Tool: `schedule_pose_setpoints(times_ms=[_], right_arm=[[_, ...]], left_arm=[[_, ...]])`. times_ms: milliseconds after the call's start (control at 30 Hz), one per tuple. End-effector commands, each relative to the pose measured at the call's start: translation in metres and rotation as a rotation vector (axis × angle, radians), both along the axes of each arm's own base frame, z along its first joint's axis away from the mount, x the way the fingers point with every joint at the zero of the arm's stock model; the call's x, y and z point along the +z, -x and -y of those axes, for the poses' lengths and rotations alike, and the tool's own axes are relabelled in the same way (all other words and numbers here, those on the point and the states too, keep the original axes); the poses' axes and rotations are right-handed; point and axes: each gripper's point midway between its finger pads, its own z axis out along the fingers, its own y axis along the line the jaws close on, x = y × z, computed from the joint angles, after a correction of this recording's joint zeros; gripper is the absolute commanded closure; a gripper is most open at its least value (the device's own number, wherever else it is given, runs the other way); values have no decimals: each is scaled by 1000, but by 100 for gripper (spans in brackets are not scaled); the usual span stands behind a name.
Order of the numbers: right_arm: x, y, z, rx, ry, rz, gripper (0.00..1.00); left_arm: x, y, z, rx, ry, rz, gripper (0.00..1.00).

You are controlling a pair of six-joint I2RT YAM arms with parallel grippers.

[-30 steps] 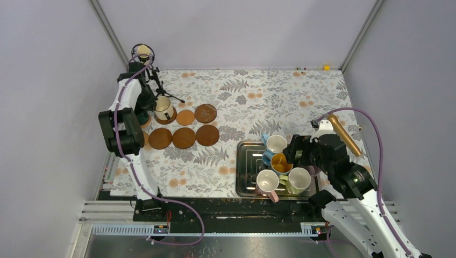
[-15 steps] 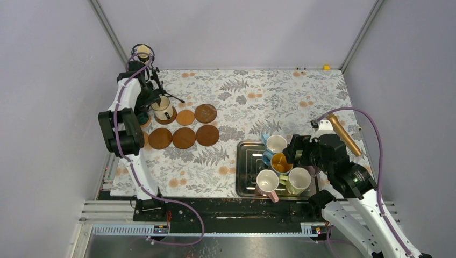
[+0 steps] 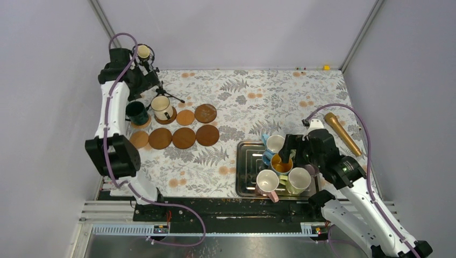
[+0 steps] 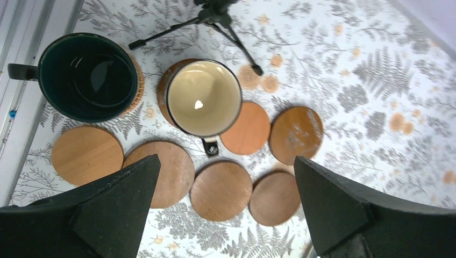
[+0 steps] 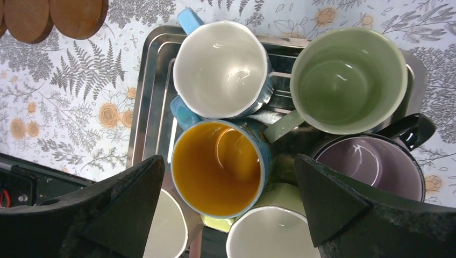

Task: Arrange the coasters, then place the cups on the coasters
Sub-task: Place the cup on the coaster, then pick up the cup from the tray.

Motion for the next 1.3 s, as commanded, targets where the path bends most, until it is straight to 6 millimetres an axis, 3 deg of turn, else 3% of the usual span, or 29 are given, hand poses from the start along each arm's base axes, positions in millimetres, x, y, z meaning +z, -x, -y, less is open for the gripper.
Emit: schedule_pose_setpoints(times_ms=[0,133,367,533,633,833,967,1067,1267], right_arm=[[10,-1,-10,-1,-66,-9,1],[1,4,-18,-3,-103,-75,2],[3,5,-13,-14,-71,-96,19],[8,-1,-16,-9,-49,-124,45],[12,-5,-14,-26,-13,-153,53],[22,-11,-8,-59,13,-146,51],[19,-10,-10,-57,-4,-138,46],[9,-5,-15,-32,-36,-139,43],[4,0,2,-76,4,-95,37]], left_arm=[[43,23,23,-87,51,114,1],[56,50,56,-183,69,177,1],[65,97,119,-359,13,250,1],[47,129,166,-518,44,280,1],[30,151,199,-627,129,263,3],[-9,204,255,-795,169,128,11],[-24,234,283,-885,147,82,15],[-26,254,307,-967,123,67,21],[-22,289,360,-1111,35,25,28]])
